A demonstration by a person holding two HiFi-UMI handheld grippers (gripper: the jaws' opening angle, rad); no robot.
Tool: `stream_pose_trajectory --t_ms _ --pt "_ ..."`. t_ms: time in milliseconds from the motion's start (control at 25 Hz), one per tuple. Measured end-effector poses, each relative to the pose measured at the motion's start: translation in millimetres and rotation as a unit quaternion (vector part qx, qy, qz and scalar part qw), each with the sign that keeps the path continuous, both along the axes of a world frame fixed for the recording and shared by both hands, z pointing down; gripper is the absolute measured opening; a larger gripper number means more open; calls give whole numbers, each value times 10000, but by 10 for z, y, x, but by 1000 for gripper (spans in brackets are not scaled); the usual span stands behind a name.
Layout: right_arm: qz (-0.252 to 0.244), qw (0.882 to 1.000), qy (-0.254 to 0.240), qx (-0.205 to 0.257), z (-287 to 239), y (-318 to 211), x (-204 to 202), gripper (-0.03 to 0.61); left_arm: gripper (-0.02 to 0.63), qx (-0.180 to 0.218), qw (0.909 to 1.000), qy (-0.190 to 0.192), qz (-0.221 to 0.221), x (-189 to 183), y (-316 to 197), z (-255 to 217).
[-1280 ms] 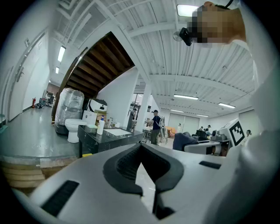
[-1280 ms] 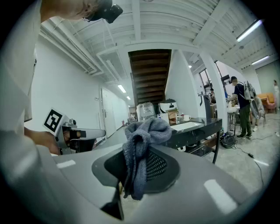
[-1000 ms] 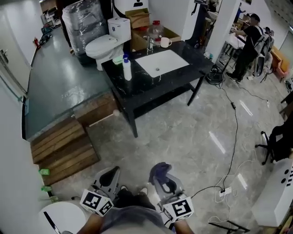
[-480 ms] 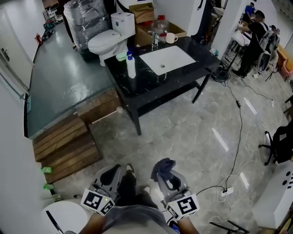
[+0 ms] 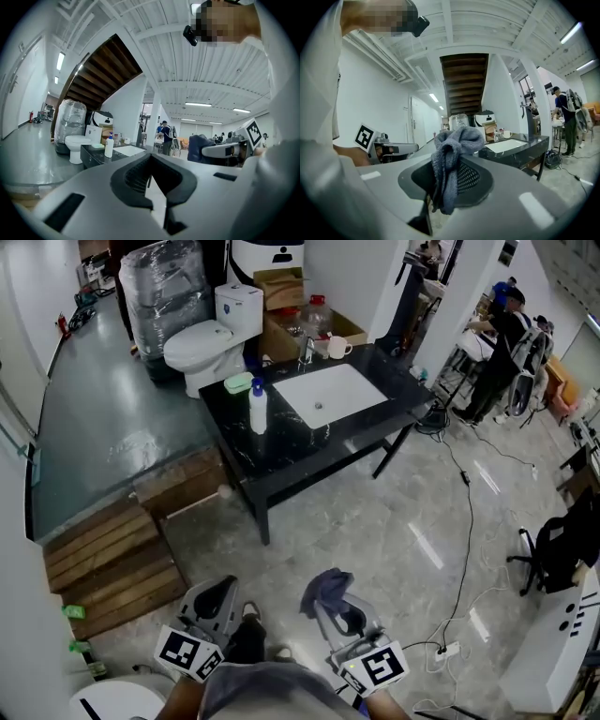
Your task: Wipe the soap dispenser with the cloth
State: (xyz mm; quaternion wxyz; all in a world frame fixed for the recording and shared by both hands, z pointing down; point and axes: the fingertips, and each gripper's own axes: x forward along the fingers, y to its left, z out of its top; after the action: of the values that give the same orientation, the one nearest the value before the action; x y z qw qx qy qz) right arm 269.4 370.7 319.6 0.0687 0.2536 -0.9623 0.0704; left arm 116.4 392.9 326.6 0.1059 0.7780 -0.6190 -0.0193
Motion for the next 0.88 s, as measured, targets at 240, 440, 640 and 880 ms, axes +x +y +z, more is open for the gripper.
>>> stream_pose_trajectory --t_ms 240,440,640,880 --pt "-50 10000 35 31 -71 -274 -403 71 6 141 9998 67 111 -354 -320 -43" --pt "77 9999 73 90 -178 -481 -668 71 6 194 9995 48 256 -642 -509 -95" --pt "181 9996 39 203 -262 -662 -924 71 6 287 9990 36 351 -889 -662 -167" --pt "339 9988 33 349 -352 -766 -1075 71 6 313 9982 -31 510 -1096 -741 -176"
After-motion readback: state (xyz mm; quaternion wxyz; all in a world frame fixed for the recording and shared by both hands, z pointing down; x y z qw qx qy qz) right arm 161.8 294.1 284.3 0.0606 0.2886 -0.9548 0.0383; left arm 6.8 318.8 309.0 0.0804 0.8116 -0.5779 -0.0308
